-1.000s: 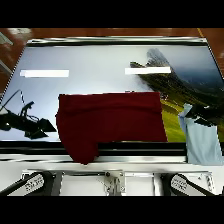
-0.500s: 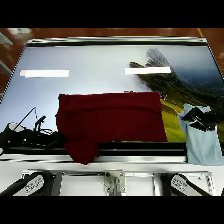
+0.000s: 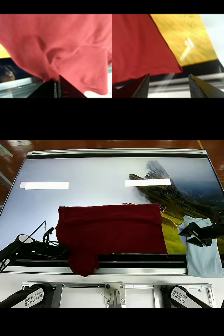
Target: Fold the shirts.
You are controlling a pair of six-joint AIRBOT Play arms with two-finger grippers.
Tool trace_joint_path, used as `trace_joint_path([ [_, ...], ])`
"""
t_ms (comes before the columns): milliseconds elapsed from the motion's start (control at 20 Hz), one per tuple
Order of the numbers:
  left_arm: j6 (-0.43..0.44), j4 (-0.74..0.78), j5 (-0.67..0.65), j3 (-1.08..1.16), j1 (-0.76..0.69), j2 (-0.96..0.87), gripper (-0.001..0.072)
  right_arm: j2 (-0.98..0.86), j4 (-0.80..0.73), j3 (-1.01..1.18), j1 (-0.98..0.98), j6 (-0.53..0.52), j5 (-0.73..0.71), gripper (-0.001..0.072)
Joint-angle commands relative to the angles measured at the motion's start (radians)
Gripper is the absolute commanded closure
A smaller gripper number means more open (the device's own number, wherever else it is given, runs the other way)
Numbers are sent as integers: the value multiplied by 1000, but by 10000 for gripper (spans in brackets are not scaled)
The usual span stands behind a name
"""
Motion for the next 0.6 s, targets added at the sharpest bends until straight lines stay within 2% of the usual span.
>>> trace_joint_path([
  [0, 3, -10, -21, 5, -6, 13, 668, -17, -21, -101, 0, -71, -4, 114],
  [200, 2, -10, -36, 5, -6, 54, 668, -96, -8, -158, 0, -121, -42, 115],
  [550, 5, -10, -50, 5, -6, 66, 668, -179, 65, -159, 6, -118, -79, 115],
])
